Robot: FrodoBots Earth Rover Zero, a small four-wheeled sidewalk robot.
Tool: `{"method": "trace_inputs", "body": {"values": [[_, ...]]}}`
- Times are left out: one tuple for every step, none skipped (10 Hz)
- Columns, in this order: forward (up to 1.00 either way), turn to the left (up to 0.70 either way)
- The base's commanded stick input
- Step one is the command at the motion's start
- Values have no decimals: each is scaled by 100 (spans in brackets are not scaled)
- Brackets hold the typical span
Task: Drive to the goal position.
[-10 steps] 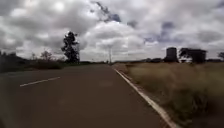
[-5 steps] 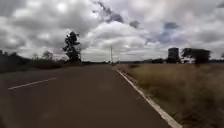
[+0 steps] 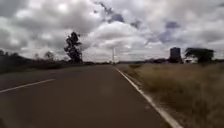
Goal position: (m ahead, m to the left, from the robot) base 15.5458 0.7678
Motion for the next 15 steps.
{"method": "trace_inputs", "body": {"values": [[85,0],[85,0],[85,0],[85,0],[85,0],[85,0],[85,0],[85,0],[85,0],[85,0],[85,0],[85,0],[85,0],[85,0],[85,0]]}}
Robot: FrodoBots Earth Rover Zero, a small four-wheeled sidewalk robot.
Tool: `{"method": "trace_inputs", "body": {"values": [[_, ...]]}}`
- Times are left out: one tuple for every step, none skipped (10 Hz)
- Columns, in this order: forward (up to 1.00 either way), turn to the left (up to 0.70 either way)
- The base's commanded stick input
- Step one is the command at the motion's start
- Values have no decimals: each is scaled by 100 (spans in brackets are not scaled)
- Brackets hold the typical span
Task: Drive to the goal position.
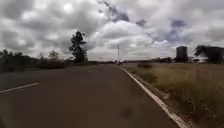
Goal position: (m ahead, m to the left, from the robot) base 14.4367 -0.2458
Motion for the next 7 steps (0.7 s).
{"method": "trace_inputs", "body": {"values": [[85,0],[85,0],[85,0],[85,0],[85,0],[85,0],[85,0]]}}
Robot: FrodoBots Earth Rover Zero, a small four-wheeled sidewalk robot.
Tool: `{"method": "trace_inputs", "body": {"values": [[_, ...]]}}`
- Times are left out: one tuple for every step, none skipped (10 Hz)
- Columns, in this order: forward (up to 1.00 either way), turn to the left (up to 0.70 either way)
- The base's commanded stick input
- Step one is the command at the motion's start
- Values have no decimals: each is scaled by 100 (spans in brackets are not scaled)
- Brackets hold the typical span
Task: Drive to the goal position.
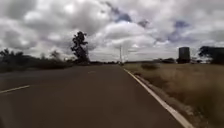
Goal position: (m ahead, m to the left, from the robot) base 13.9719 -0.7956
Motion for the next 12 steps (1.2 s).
{"method": "trace_inputs", "body": {"values": [[85,0],[85,0],[85,0],[85,0],[85,0],[85,0],[85,0],[85,0],[85,0],[85,0],[85,0],[85,0]]}}
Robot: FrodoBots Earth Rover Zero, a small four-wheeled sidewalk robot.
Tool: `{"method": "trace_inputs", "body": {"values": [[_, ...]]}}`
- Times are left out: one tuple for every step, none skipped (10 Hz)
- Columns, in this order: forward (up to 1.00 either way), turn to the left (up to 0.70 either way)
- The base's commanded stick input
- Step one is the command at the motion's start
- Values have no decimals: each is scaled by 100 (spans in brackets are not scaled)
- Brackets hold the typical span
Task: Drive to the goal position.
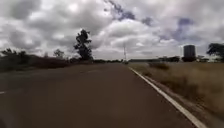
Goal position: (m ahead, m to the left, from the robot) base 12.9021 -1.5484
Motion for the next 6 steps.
{"method": "trace_inputs", "body": {"values": [[85,0],[85,0],[85,0],[85,0],[85,-3],[85,-9]]}}
